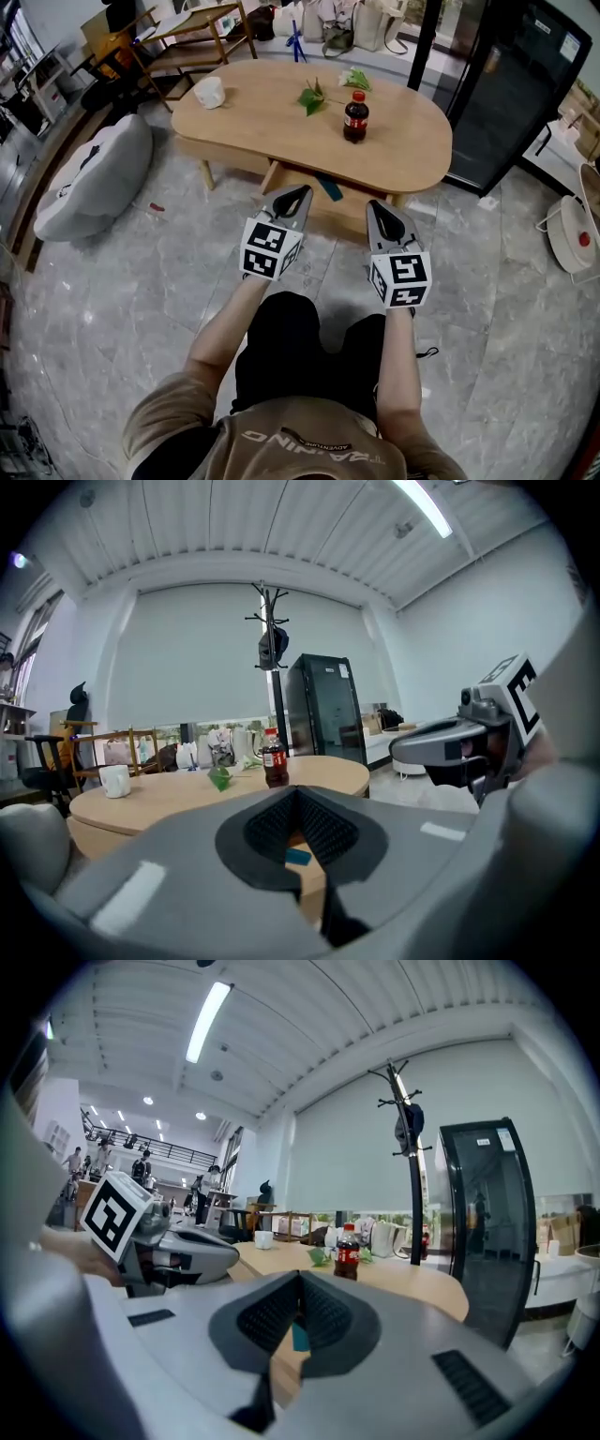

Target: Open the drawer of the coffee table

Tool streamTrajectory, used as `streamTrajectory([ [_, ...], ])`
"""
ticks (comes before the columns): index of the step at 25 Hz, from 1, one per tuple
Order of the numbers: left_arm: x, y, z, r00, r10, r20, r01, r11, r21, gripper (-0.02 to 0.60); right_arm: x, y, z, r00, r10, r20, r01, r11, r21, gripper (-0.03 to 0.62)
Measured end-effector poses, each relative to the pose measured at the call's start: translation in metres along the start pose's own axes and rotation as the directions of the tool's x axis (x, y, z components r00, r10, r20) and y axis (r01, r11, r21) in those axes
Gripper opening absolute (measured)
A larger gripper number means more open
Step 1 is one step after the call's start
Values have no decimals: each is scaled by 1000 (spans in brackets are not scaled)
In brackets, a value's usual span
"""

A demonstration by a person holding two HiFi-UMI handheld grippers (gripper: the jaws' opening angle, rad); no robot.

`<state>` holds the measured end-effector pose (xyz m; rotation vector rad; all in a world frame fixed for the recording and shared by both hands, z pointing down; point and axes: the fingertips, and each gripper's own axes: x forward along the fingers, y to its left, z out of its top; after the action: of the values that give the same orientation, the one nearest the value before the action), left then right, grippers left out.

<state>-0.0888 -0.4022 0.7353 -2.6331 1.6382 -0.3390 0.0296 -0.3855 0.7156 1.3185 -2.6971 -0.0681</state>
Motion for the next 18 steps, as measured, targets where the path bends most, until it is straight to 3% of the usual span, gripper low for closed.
streamTrajectory([
  [4,2,7,-14,1000,18,-3,-18,1000,-5,6,7,-2,-12,1000,-14,3,14,1000,9,5],
  [9,7,15,-36,1000,9,-16,-10,999,-48,6,15,-4,-22,993,-72,91,73,997,-5,5],
  [14,4,22,-52,998,-28,-60,23,996,-84,6,23,0,-26,992,-108,66,105,993,50,5],
  [18,1,34,-31,996,-40,-80,30,992,-120,6,27,-6,-6,993,-118,19,117,991,72,5],
])
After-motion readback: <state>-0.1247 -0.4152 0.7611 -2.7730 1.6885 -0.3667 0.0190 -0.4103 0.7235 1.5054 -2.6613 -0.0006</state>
